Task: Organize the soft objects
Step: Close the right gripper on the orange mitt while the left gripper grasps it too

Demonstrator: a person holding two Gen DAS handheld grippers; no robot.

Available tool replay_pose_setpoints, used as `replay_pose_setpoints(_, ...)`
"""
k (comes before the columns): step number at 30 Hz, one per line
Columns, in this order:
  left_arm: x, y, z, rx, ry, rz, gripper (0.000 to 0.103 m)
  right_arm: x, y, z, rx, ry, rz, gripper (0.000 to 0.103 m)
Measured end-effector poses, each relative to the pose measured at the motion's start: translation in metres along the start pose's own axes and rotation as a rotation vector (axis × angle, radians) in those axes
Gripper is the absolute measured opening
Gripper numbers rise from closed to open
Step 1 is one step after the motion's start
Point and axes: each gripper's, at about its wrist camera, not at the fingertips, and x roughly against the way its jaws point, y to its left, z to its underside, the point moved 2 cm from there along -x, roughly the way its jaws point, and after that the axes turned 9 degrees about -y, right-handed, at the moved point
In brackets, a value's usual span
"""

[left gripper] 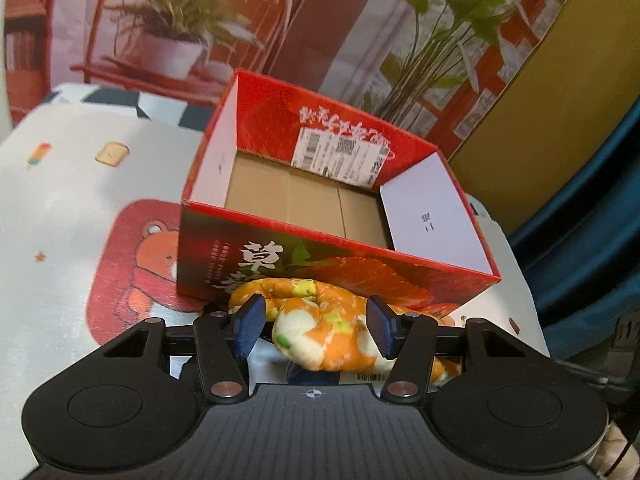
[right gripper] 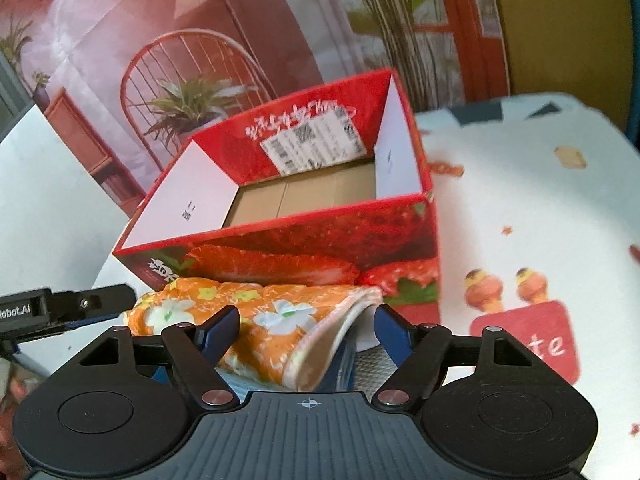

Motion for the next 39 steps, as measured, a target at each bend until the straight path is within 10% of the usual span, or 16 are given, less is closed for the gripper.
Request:
replay_pose_setpoints(12, -0.03, 0.003, 0.01, -0.037, 0.098, 0.022, 0.058, -0.02, -0.003, 0.008, -0.022, 0.075, -0.031, 0.064)
replay_pose_setpoints(28, -0.001, -0.014, 0.003, -0.124, 0.011, 0.067, 0.029, 0.007, 0.018, -0.009, 0.123, 0.003, -0.05, 0.033)
replay_pose_setpoints(39, -0.022, 0.031, -0.003, 0.095, 0.052, -0.018, 0.066, 0.009, 0.016, 0.005, 0.205, 0.025, -0.035, 0.015)
